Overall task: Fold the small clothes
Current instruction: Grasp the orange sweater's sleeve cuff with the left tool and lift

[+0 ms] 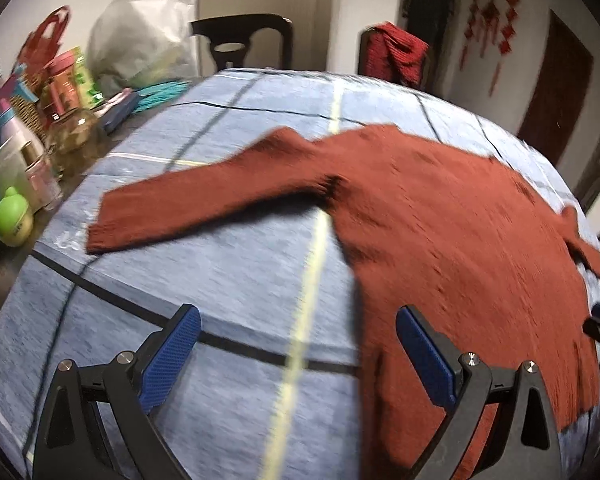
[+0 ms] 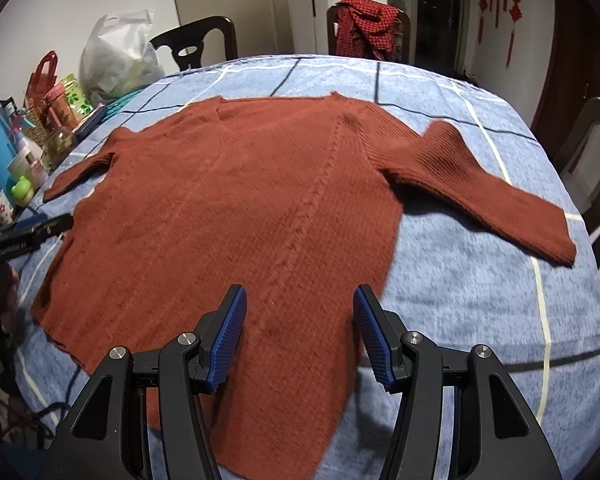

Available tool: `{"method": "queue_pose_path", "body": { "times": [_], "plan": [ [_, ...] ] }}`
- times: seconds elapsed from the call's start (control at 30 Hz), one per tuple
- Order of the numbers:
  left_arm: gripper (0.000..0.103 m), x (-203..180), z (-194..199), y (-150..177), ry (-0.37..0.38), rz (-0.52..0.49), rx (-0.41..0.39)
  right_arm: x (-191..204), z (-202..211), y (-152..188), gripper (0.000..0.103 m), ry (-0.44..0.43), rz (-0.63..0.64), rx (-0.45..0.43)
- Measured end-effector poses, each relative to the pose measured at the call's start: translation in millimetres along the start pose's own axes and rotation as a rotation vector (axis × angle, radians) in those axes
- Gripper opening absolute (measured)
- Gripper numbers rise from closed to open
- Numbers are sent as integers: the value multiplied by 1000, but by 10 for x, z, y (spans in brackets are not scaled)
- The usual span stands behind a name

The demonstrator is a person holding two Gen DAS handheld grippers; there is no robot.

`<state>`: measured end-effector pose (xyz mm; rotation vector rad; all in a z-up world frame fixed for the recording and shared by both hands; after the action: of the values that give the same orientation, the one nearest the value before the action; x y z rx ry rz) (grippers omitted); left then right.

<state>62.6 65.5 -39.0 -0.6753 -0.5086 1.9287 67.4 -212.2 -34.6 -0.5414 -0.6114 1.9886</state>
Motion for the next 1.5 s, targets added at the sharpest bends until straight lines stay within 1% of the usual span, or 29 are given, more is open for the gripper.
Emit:
{"method": "queue_pose_path", "body": {
  "times": [0.1,0.2,0.27,0.37,0.43,0.53,0.77,0.83,0.9,0.93,0.97,1.03,1.07,1.17,1.23,1.3,1.4,1.5],
  "plan": [
    [100,239,-39,-188,-43,40,-33,40,-33,-113,56,-9,22,-9],
    [100,513,-102,-347,-74,114,-49,86,-86,-243,56,-17,39,-20],
    [100,693,-152,-416,-63,185,-43,128,-122,-310,56,-27,48,-25],
    [99,867,-241,-440,-53,266,-25,205,-171,-393,56,-43,63,-30],
    [99,934,-285,-460,-41,299,-19,272,-200,-450,56,-58,77,-33],
    [99,960,-329,-521,-40,321,-33,329,-235,-517,56,-69,92,-36],
    [99,1025,-442,-696,-44,363,-57,335,-296,-583,56,-79,92,-34],
    [85,1041,-466,-741,-49,371,-66,319,-320,-580,56,-80,89,-30],
    [50,1083,-484,-792,-79,369,-79,307,-353,-584,56,-82,87,-21],
    [39,1097,-498,-816,-81,366,-80,301,-364,-588,56,-83,88,-20],
    [23,1113,-521,-831,-70,372,-71,295,-371,-595,56,-84,88,-20],
    [18,1132,-531,-860,-44,389,-67,279,-380,-596,56,-90,84,-22],
    [13,1120,-532,-877,-34,385,-65,270,-382,-598,56,-92,82,-22],
    [12,994,-464,-945,7,359,-72,241,-395,-596,56,-97,76,-23],
    [12,813,-379,-1023,49,322,-86,219,-395,-589,56,-99,70,-24],
    [12,561,-288,-1112,96,272,-100,202,-390,-588,56,-102,64,-27],
    [12,63,-186,-1226,176,177,-107,159,-364,-592,56,-106,49,-38],
    [12,-510,-157,-1246,264,75,-90,105,-319,-606,56,-100,29,-55]
  ]
}}
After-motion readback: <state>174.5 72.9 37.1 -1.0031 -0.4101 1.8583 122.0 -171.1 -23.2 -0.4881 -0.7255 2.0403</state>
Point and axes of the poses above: each gripper's, at about its wrist camera, not at the fingertips, and z roughly against the way its jaws point, x to its left, y to its underside, the point moved 8 cm from there along -z, roughly the way its jaws point, and after that the axes turned 15 degrees about z, right-handed, at the moved point
